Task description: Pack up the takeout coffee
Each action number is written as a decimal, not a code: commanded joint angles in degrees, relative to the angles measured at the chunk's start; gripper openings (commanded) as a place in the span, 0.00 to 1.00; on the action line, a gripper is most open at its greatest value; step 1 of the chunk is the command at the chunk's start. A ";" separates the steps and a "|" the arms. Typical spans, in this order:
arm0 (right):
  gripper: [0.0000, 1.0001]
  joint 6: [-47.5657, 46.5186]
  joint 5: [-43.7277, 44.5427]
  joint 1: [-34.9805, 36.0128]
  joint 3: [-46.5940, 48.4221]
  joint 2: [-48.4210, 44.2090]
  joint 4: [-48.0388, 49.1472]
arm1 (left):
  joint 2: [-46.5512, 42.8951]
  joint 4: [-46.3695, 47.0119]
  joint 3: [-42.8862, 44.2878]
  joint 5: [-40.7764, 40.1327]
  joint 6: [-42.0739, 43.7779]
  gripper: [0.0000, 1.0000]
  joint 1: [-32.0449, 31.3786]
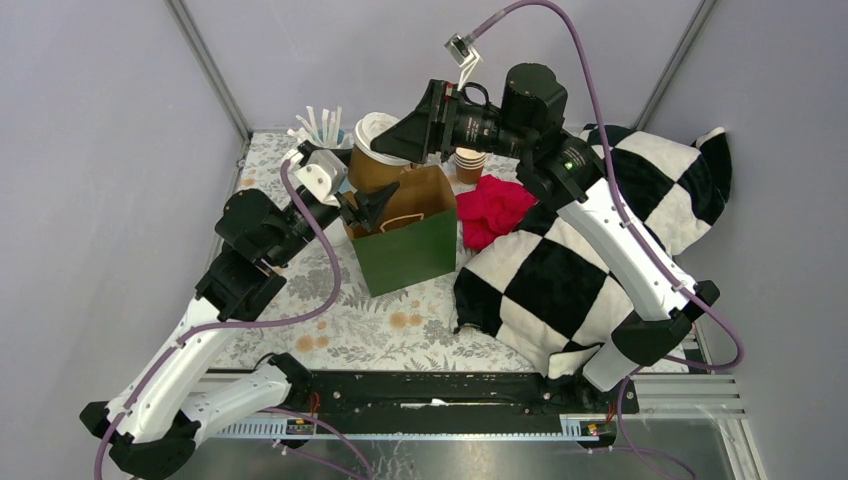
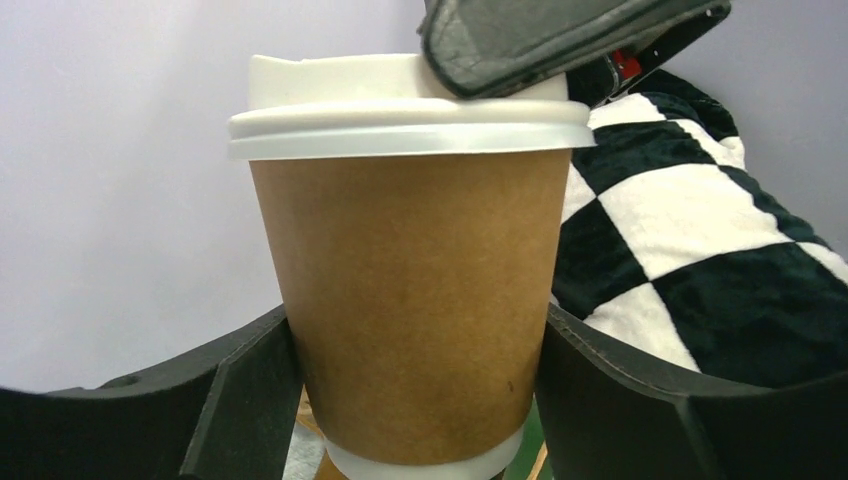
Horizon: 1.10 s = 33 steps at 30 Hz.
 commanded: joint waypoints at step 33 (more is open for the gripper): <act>1.00 -13.06 5.97 -1.98 9.41 1.75 -10.75 | 1.48 -3.81 1.89 -2.16 14.58 0.47 0.23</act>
